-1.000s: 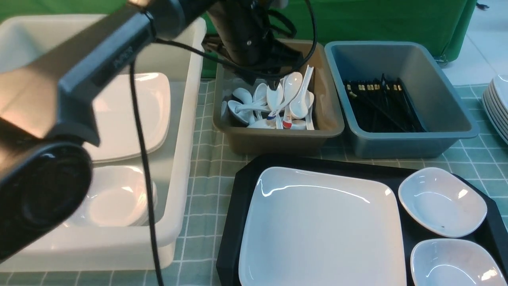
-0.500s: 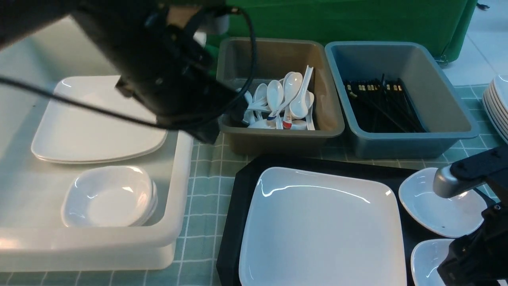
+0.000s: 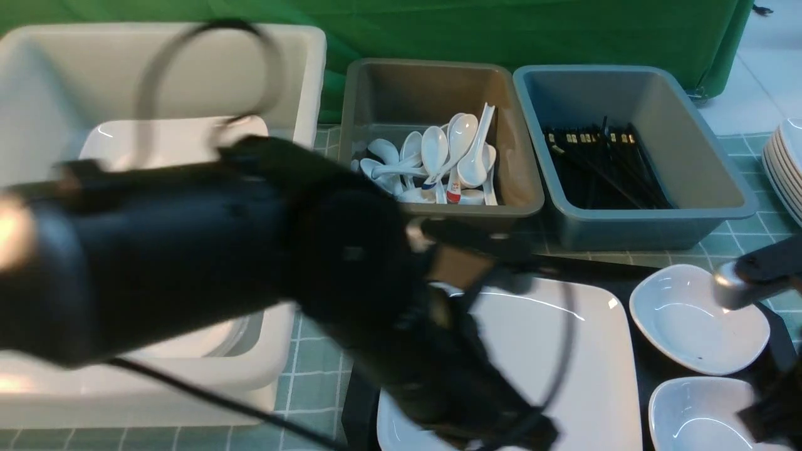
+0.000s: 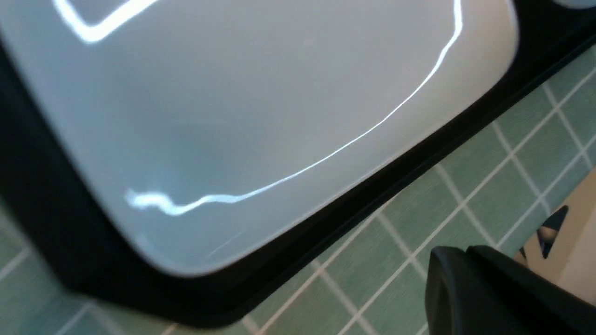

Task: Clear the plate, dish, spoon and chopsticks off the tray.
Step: Use the right arm to grab a small plate from the dinner plate

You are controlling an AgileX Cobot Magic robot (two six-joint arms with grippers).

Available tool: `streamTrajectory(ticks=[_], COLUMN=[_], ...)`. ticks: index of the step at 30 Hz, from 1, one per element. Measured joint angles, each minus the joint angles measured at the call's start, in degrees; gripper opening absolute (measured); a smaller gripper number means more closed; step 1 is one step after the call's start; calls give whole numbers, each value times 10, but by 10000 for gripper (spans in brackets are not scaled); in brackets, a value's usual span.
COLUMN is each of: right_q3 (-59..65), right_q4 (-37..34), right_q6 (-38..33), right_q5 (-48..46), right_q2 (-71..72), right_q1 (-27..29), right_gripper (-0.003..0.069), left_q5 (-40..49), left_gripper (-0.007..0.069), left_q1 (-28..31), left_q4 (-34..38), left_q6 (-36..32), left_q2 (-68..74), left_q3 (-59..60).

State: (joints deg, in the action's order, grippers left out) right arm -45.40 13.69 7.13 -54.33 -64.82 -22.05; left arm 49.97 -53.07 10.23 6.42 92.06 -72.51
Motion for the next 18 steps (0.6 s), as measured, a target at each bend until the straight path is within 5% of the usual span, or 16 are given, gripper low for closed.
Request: streamTrajectory(ticks=[4, 11, 18], right_q3=[-6, 40, 97], right_q4=[61, -197, -220], right_q6=[37, -120, -160], right_q5=[-64, 38, 130], right_q2=[5, 6, -61], right_q1=[0, -1, -8], right_gripper=[447, 473, 559], left_q5=[18, 97, 138], left_gripper=[10, 11, 11], left_q1=[-12, -2, 88], left_q4=[7, -50, -75], left_q6=[-11, 8, 36], left_q2=[74, 98, 42], left_q3=[-101, -146, -135])
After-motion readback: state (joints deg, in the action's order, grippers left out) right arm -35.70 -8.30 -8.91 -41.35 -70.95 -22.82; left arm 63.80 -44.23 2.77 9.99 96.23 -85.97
